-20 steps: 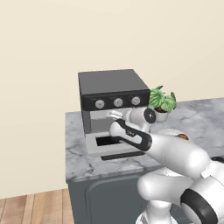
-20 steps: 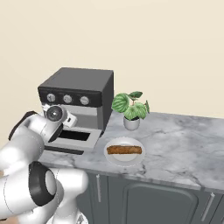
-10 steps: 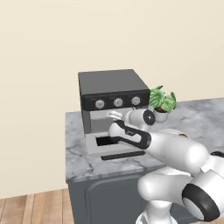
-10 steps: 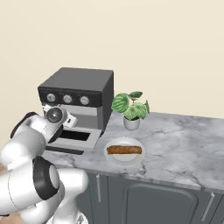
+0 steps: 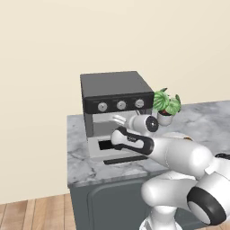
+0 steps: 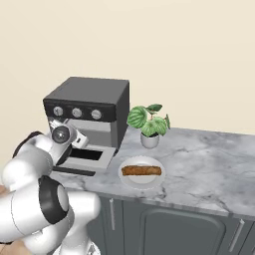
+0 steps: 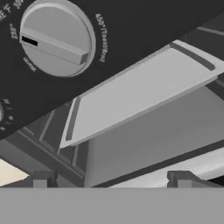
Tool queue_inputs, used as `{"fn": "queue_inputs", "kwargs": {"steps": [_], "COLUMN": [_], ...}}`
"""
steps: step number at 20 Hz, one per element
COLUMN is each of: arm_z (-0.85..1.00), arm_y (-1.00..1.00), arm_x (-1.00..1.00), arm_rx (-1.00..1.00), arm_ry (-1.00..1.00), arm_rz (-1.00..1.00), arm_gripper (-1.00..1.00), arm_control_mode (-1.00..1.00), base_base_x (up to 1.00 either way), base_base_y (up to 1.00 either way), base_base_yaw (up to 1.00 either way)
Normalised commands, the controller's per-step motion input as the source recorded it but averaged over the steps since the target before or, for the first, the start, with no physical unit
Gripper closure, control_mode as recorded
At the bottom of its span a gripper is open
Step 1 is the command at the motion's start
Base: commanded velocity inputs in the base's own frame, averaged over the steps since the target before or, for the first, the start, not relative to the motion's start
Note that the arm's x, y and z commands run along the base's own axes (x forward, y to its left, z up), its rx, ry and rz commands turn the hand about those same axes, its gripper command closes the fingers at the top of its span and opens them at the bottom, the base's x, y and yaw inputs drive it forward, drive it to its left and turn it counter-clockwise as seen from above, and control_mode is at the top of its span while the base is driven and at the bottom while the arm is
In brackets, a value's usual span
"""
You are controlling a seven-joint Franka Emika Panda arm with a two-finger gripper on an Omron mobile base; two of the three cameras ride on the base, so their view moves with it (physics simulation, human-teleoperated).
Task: Pull the toaster oven rack outwards. Pick up the baguette from the plate and place it on the toaster oven rack. Close the toaster oven door fully and set the temperature to the lowest setting.
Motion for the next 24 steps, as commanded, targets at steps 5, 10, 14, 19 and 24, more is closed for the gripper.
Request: {"fn": "queue_inputs", "kwargs": {"steps": [5,10,14,19,24], "arm_z": [0.0,0.0,-0.08,-0.15,-0.26], "arm_y": [-0.14,-0.17,-0.07,0.0,0.0], "arm_x": [0.02,0.08,0.18,0.23,0.06], "arm_rx": [0.06,0.07,0.03,0.0,0.0], "arm_ry": [0.0,0.0,0.0,0.0,0.0], "arm_rz": [-0.06,-0.05,-0.04,-0.03,-0.01], "arm_gripper": [-1.0,-1.0,-1.0,-1.0,-1.0], "arm_control_mode": [-1.0,-1.0,-1.0,-1.0,-1.0], "base_base_x": [0.0,0.0,0.0,0.0,0.0], "base_base_y": [0.0,0.0,0.0,0.0,0.0], "base_base_yaw": [0.0,0.0,0.0,0.0,0.0]}}
